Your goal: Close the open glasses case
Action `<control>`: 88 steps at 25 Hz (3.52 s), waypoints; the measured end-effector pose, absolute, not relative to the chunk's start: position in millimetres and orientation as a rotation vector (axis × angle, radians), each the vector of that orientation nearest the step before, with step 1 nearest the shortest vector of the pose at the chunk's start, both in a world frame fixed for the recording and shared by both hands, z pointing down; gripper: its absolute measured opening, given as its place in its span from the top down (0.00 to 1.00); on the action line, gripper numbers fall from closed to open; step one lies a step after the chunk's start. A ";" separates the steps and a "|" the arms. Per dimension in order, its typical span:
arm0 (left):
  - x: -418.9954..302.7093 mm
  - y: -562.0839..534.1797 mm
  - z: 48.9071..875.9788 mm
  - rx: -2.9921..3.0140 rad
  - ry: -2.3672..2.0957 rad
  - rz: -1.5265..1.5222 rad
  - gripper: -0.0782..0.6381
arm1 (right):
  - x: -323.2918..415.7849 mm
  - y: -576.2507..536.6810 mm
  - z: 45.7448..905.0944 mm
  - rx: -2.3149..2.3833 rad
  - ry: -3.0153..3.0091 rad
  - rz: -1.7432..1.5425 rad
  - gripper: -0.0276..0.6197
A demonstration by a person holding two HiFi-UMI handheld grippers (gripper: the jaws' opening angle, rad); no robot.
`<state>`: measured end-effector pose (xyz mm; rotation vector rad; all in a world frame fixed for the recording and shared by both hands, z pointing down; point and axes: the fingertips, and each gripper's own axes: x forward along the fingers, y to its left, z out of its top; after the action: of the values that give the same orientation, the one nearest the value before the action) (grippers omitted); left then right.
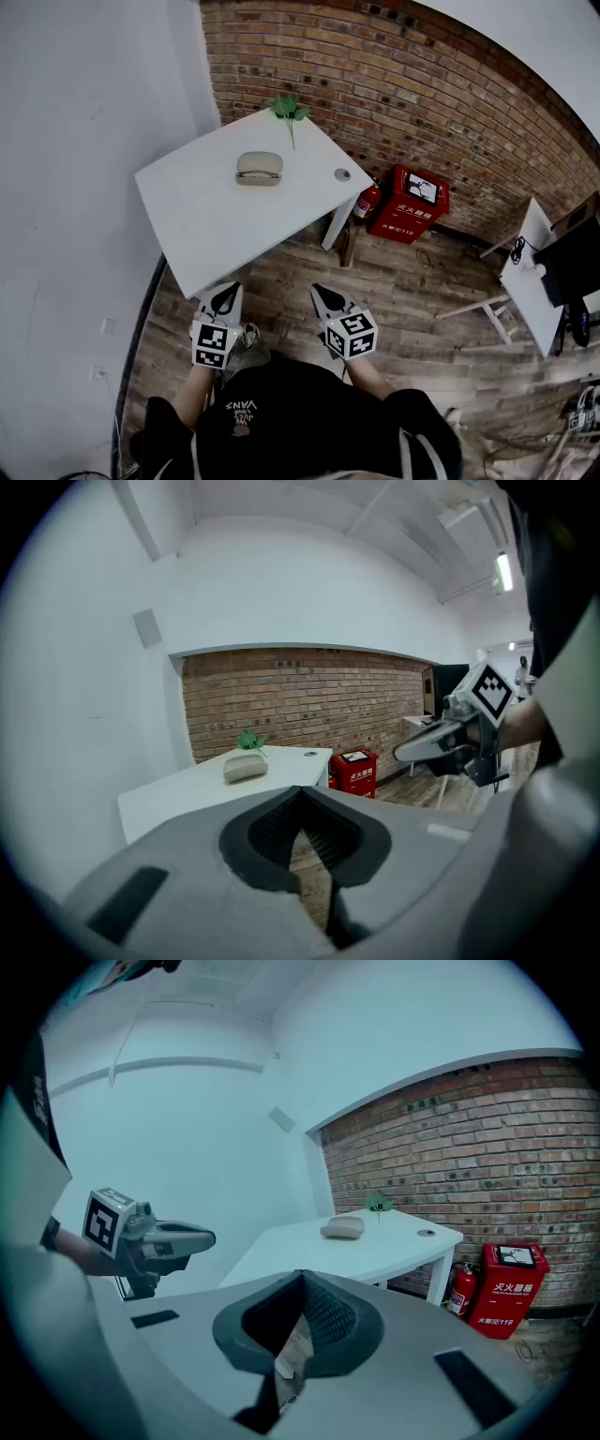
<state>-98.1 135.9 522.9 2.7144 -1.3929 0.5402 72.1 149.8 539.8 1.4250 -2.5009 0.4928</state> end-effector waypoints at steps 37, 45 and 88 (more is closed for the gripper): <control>-116.2 -51.2 516.0 2.718 -1.193 0.289 0.37 | 43.1 -26.0 548.0 1.562 -2.531 0.699 0.60; -144.4 -108.0 523.1 2.686 -1.162 0.286 0.38 | 24.7 -86.8 548.5 1.596 -2.489 0.724 0.60; -116.7 -255.6 596.8 2.592 -1.112 0.730 0.14 | -31.0 -246.6 636.2 0.557 -2.434 0.084 0.73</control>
<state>-116.7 -255.6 596.8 2.5922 -1.1118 0.7301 -31.0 -246.6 636.2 0.5574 -2.4338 0.0839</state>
